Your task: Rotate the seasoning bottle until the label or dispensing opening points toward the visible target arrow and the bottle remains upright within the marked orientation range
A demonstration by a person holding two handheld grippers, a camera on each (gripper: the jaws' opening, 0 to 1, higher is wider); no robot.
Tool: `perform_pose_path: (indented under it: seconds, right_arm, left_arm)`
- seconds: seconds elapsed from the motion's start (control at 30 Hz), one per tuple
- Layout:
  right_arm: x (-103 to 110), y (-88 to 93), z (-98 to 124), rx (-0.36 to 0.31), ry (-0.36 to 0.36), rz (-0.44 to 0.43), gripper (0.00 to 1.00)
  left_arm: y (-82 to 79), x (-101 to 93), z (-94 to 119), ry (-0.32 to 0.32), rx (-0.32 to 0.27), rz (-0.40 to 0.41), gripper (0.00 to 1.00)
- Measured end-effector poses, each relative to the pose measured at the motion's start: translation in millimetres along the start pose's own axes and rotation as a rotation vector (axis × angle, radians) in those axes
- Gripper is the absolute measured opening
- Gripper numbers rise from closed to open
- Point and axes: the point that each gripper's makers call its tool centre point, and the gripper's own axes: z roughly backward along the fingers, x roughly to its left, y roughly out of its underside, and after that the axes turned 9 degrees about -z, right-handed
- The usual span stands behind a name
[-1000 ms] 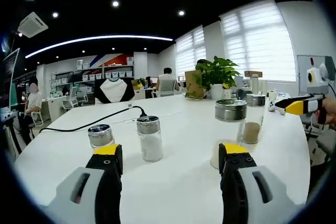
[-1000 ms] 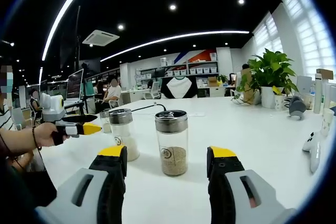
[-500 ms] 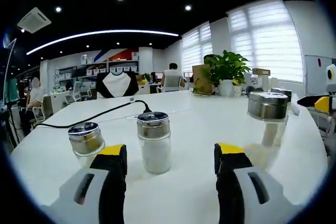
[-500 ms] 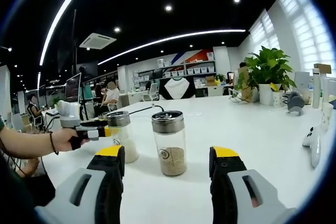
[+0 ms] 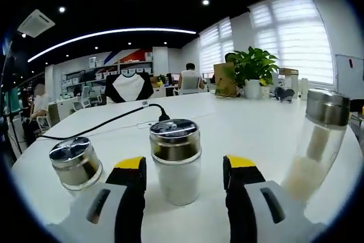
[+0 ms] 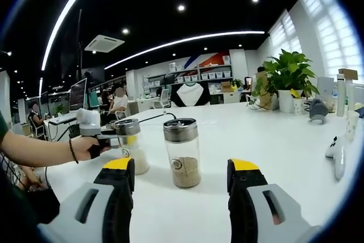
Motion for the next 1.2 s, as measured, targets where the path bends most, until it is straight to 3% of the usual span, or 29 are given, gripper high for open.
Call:
perform_pose_path:
  seconds: [0.3,0.43,0.87,1.2]
  right_arm:
    - [-1.3,0.1,-0.5,0.005,0.000,-0.003,0.66]
    - [-2.2,0.6,-1.0,0.006,0.000,-0.008,0.66]
    - [2.0,-4.0,-9.4,0.015,-0.015,0.012,0.66]
    - [1.1,-4.9,-12.4,0.027,-0.017,0.025,0.67]
  left_arm:
    - [-5.9,6.9,-1.0,-0.040,-0.034,0.089,0.37]
    - [-4.8,4.7,-2.0,-0.045,-0.025,0.027,0.35]
    - [-4.9,5.8,-2.3,-0.040,-0.036,0.022,0.35]
    - [-4.9,0.6,7.6,0.010,-0.041,0.013,0.35]
